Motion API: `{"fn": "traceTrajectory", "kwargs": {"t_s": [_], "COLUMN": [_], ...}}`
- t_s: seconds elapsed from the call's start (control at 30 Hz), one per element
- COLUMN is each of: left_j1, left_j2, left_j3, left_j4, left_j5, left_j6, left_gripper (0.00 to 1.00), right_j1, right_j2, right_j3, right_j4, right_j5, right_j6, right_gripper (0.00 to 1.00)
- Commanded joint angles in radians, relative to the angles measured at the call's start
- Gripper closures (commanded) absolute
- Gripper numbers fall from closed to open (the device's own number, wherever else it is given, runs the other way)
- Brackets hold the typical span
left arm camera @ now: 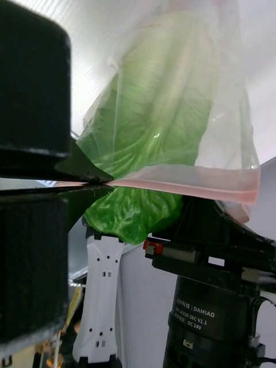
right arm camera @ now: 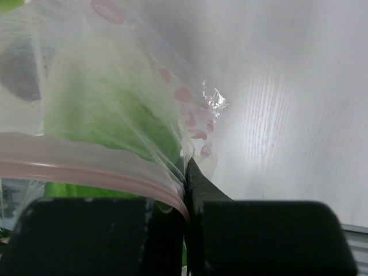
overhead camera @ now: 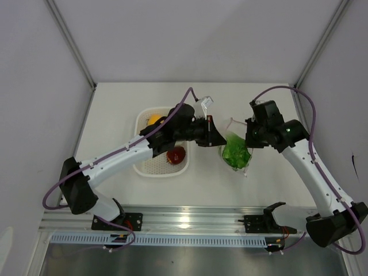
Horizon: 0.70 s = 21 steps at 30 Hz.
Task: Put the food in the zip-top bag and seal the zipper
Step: Adjust the zipper on the food storage bag.
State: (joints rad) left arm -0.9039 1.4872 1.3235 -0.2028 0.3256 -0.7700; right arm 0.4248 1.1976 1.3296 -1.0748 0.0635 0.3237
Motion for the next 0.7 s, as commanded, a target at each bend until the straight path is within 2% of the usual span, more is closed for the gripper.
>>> {"fn": "traceTrajectory", "kwargs": {"t_s": [0.0, 0.17, 0.37, 0.5, 0.53, 0.57, 0.67], "left_j1": [0.028, 0.065, 0.089, 0.092, 0.092, 0.092, 0.092], "left_j2": [-0.018, 0.008, 0.050, 0.042, 0.041, 0.033, 0.025], "left_j3": [-0.010, -0.070, -0.063, -0.064, -0.064, -0.064, -0.069], "left_j4": [0.035, 0.097, 0.097, 0.109, 0.109, 0.108, 0.111], "left_j5": [0.066, 0.119, 0.133, 0.151, 0.151, 0.151, 0.158], "left_j6": [-0.055, -0.097, -0.100, -0.106, -0.104, -0.104, -0.103], "left_gripper": [0.99, 0.99, 1.00, 0.99, 0.99, 0.99, 0.99], "right_j1": [-0.012, -0.017, -0.015, -0.015, -0.017, -0.015, -0.015], "right_j2": [-0.007, -0.003, 0.028, 0.013, 0.001, -0.006, -0.035], "right_j3": [-0.010, -0.098, -0.061, -0.053, -0.046, -0.043, -0.040], "right_j4": [-0.017, 0.021, 0.012, 0.000, -0.005, -0.013, -0.016], "right_j5": [0.053, 0.055, 0.073, 0.059, 0.052, 0.032, -0.010], "right_j6": [-0.032, -0.032, -0.038, -0.040, -0.038, -0.038, -0.032], "right_gripper": [1.00, 1.00, 1.00, 0.89, 0.81, 0.62, 0.62]}}
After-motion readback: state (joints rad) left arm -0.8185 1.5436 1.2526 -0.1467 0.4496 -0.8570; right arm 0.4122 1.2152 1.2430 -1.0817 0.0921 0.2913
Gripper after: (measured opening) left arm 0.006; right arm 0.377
